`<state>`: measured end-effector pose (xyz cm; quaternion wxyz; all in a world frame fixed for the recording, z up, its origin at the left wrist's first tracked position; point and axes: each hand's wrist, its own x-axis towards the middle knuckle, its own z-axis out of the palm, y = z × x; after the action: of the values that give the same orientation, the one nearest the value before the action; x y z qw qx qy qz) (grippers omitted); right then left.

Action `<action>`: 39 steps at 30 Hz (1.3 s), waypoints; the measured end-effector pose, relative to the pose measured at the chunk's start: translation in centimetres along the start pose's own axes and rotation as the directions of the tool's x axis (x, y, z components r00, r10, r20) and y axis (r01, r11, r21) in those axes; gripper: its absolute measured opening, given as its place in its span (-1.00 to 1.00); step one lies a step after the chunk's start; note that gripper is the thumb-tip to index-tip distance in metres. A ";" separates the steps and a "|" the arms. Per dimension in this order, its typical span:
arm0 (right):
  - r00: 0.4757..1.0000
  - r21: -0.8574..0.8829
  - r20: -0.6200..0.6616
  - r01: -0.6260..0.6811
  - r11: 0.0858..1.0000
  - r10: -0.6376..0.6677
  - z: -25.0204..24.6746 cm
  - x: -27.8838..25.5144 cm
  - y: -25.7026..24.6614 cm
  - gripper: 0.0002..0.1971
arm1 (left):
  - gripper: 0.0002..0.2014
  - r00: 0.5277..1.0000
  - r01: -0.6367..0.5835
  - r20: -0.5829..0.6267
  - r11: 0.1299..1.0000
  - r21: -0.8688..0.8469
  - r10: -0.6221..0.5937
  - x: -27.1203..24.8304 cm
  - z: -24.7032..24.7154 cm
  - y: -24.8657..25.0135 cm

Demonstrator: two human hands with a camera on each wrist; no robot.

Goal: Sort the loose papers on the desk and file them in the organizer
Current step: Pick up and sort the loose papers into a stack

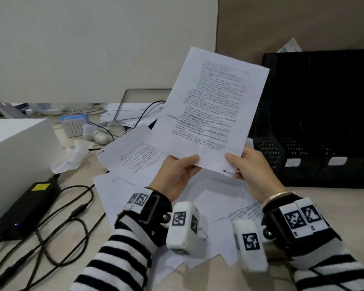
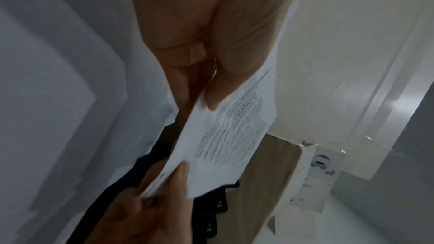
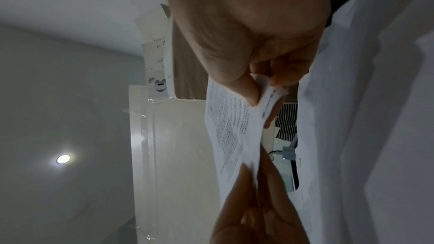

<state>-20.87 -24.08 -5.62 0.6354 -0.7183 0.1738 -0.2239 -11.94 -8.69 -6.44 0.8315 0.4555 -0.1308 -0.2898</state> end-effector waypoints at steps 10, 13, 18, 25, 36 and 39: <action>0.998 0.000 -0.009 -0.066 0.998 0.066 -2.6 0.3 0.4 -0.84 | -0.85 0.985 0.127 -0.109 0.989 -0.078 -0.135 -0.2 -4.6 3.9; 0.990 -0.057 0.077 -0.116 0.992 0.120 -3.1 0.0 0.3 -0.86 | -0.54 0.972 0.214 -0.116 0.973 0.087 -0.203 -1.0 -5.6 4.0; 0.976 -0.001 0.175 -0.130 0.992 0.128 -2.9 -0.6 0.0 -0.89 | -0.63 0.930 0.367 -0.127 0.879 0.306 -0.344 -2.1 -5.1 4.1; 0.956 -0.077 -0.294 -0.035 0.996 0.011 -4.8 0.6 1.3 -0.88 | -0.70 0.893 0.131 -0.451 0.968 0.214 -0.021 -1.3 -6.0 3.5; 0.974 -0.359 -0.049 -0.226 0.905 0.223 -4.1 0.8 2.0 -0.45 | -0.64 0.849 0.275 -0.518 0.925 0.264 -0.104 -0.6 -6.5 2.8; 0.975 -0.326 -0.080 -0.221 0.919 0.206 -4.1 0.5 1.7 -0.41 | -0.69 0.854 0.279 -0.508 0.922 0.268 -0.111 -0.4 -6.6 2.6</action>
<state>-22.61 -28.01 -6.83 0.5214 -0.7869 0.3004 -0.1367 -8.18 -2.84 -7.87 0.7147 0.6574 0.0815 -0.2245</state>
